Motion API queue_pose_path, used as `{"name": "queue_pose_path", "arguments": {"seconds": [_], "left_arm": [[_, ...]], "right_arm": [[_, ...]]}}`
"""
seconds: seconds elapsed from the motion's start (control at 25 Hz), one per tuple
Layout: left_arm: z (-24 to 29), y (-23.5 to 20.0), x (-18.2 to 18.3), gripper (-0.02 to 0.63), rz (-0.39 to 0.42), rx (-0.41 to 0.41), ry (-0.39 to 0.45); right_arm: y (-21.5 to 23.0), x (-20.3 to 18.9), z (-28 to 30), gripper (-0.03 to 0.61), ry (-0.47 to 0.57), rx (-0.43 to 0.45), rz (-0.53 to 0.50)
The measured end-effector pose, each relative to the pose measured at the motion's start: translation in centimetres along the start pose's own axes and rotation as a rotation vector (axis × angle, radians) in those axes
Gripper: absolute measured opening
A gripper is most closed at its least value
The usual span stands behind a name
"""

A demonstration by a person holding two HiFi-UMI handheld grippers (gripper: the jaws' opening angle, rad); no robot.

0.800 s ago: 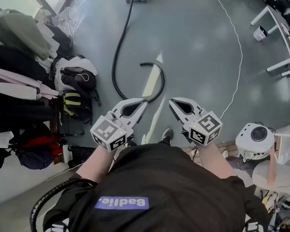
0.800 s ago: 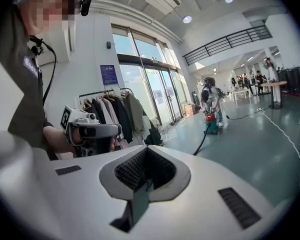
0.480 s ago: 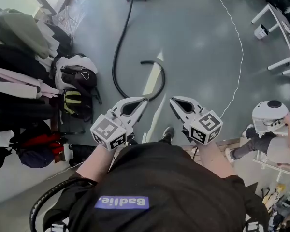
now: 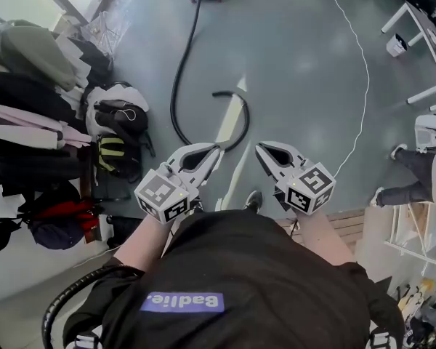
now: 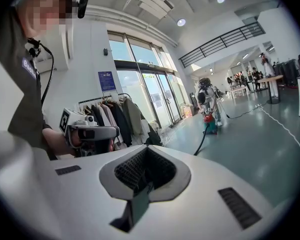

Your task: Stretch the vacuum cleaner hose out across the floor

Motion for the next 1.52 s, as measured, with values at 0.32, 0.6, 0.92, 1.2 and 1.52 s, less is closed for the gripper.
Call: {"name": "queue_pose_path", "arguments": {"seconds": [0.32, 0.6, 0.92, 1.2, 1.52], "left_arm": [[4.3, 1.6, 0.9, -0.005, 0.015, 0.080, -0.013], [4.2, -1.4, 0.6, -0.003, 0.037, 0.106, -0.009], [2.2, -14.5, -0.5, -0.005, 0.032, 0.069, 0.017], [0.5, -28.0, -1.0, -0.005, 0.045, 0.000, 0.032], [2.7, -34.3, -1.9, -0.003, 0.012, -0.031, 0.010]], "right_arm": [[5.0, 1.0, -2.3, 0.005, -0.016, 0.061, 0.007], [6.4, 1.7, 1.3, 0.005, -0.060, 0.078, -0.005], [6.2, 5.0, 12.8, 0.005, -0.102, 0.004, -0.018], [6.8, 8.3, 24.4, 0.005, -0.126, -0.093, 0.008], [10.3, 9.7, 30.3, 0.005, -0.176, -0.114, 0.023]]}}
Point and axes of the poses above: the fingertips, and each gripper's own axes: z forward along the fingers, y to its right, x out of its top, the point moved 5 cm from there along -z, backward along the fingers, and after that the axes turned 11 degrees about z, right-handed, at the moved point
